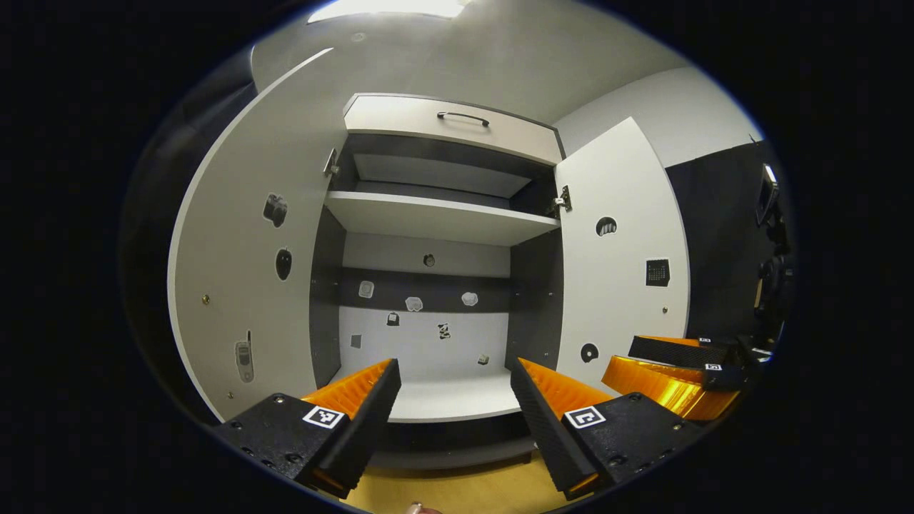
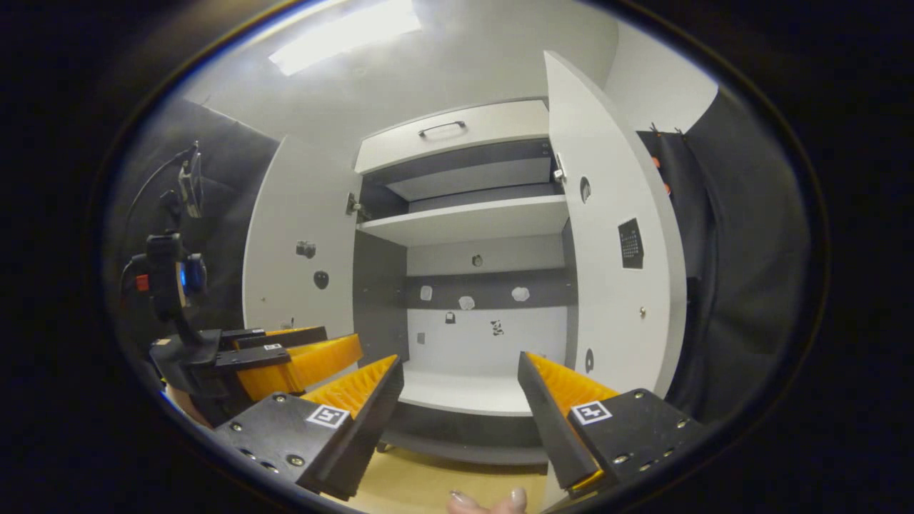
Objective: Open the right door of the double-door shoe cabinet with the right hand, and open the left door with the left hand.
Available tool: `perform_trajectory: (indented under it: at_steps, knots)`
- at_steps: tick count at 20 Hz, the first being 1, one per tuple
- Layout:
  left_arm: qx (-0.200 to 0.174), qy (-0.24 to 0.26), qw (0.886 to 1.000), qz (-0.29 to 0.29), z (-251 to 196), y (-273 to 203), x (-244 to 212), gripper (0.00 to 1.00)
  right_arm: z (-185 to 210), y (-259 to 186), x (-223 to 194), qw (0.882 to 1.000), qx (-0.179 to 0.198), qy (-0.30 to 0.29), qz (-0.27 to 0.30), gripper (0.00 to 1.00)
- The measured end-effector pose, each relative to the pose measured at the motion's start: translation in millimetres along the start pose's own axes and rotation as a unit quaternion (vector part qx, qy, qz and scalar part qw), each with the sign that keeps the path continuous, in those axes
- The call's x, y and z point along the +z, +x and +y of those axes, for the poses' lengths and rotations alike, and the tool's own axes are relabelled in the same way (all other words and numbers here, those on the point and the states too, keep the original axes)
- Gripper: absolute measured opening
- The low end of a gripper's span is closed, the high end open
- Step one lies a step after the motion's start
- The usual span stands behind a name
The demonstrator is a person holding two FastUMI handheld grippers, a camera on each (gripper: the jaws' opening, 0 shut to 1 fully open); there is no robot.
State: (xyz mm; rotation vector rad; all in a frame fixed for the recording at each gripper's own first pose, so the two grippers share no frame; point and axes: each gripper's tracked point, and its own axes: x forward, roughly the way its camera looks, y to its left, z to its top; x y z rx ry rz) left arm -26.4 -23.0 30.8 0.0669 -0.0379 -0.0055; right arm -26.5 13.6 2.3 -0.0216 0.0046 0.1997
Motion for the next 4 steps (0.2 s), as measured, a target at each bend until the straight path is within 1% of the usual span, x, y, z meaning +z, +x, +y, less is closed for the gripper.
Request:
perform_trajectory:
  at_steps: [2, 3, 4]
  knots:
    - [-0.001, -0.001, 1.000, 0.000, -0.5, -1.0, 0.3, 0.96, 2.1, -0.6, -0.5, 1.000, 0.000, 0.000, 0.000, 0.97]
    - [-0.002, -0.002, 1.000, 0.000, -0.8, -1.6, 1.0, 0.96, 2.4, -0.4, -0.5, 1.000, -0.001, -0.001, 0.001, 0.94]
    - [-0.002, -0.001, 1.000, -0.001, -0.2, -2.4, 0.9, 0.96, 2.9, -1.2, -0.5, 1.000, -0.001, -0.003, 0.001, 0.97]
